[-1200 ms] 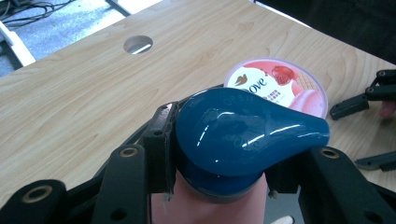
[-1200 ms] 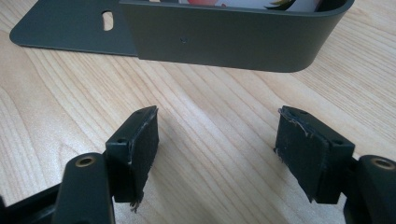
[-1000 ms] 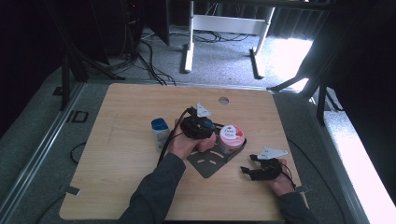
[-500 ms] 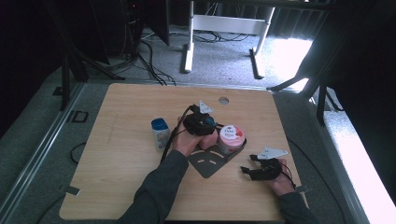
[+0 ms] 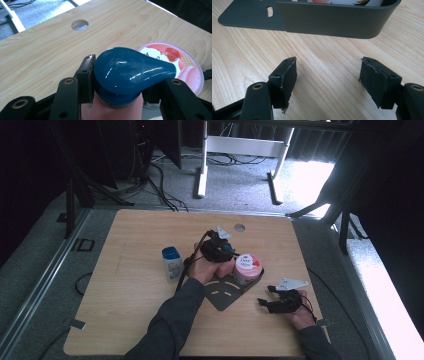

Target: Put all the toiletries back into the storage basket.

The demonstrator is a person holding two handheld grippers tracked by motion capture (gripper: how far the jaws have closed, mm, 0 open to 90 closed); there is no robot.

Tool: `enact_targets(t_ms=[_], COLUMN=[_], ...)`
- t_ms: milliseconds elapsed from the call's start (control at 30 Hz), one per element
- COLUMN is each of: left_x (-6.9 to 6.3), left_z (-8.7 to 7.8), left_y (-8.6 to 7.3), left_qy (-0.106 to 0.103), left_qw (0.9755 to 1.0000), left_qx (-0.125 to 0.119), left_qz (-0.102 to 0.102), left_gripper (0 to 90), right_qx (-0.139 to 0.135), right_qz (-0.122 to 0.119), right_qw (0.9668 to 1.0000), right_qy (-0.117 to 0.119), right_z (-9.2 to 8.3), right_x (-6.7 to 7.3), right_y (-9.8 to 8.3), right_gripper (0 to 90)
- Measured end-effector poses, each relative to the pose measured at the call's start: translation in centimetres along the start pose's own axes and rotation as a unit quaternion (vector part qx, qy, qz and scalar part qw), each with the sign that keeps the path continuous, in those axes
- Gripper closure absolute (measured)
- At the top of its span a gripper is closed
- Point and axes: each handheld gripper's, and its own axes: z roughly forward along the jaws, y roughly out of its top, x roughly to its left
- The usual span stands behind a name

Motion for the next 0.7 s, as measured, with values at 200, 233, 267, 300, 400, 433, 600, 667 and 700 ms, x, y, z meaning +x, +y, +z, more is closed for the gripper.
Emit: enact_targets(t_ms=[200, 233, 267, 300, 400, 433, 600, 667, 700], left_x=[0.4, 0.4, 0.4, 0.4, 0.5, 0.5, 0.7, 0.7, 0.8], left_z=[0.4, 0.5, 0.6, 0.7, 0.9, 0.9, 1.1, 1.1, 1.1], left_y=[0.3, 0.4, 0.4, 0.5, 0.6, 0.6, 0.7, 0.7, 0.7], left_qy=[0.003, 0.004, 0.005, 0.006, 0.007, 0.006, 0.005, 0.004, 0.004], left_qw=[0.9999, 0.9999, 0.9999, 0.9999, 0.9998, 0.9998, 0.9997, 0.9996, 0.9996], left_qx=[-0.004, -0.003, -0.003, -0.004, -0.007, -0.008, -0.011, -0.013, -0.014], left_qz=[-0.01, -0.011, -0.01, -0.011, -0.015, -0.017, -0.022, -0.024, -0.024], left_gripper=[52.8, 52.8, 52.8, 52.9, 52.9, 52.9, 52.9, 52.9, 52.8], right_qx=[0.0, 0.0, 0.0, 0.0, 0.0, 0.0, 0.0, 0.0, 0.0], right_qz=[-0.001, 0.0, 0.0, 0.0, 0.0, 0.0, -0.002, -0.001, -0.002], right_qw=[1.0, 1.0, 1.0, 1.0, 1.0, 1.0, 1.0, 1.0, 1.0], right_qy=[0.0, 0.0, 0.001, 0.0, 0.0, 0.001, 0.001, 0.001, 0.001], right_z=[0.0, 0.0, 0.0, 0.0, 0.0, 0.0, 0.0, 0.0, 0.0], right_x=[0.0, 0.0, 0.0, 0.0, 0.0, 0.0, 0.0, 0.0, 0.0], right_y=[0.0, 0.0, 0.0, 0.0, 0.0, 0.0, 0.0, 0.0, 0.0], right_gripper=[29.5, 29.5, 29.5, 29.5, 29.5, 29.5, 29.5, 29.5, 29.5])
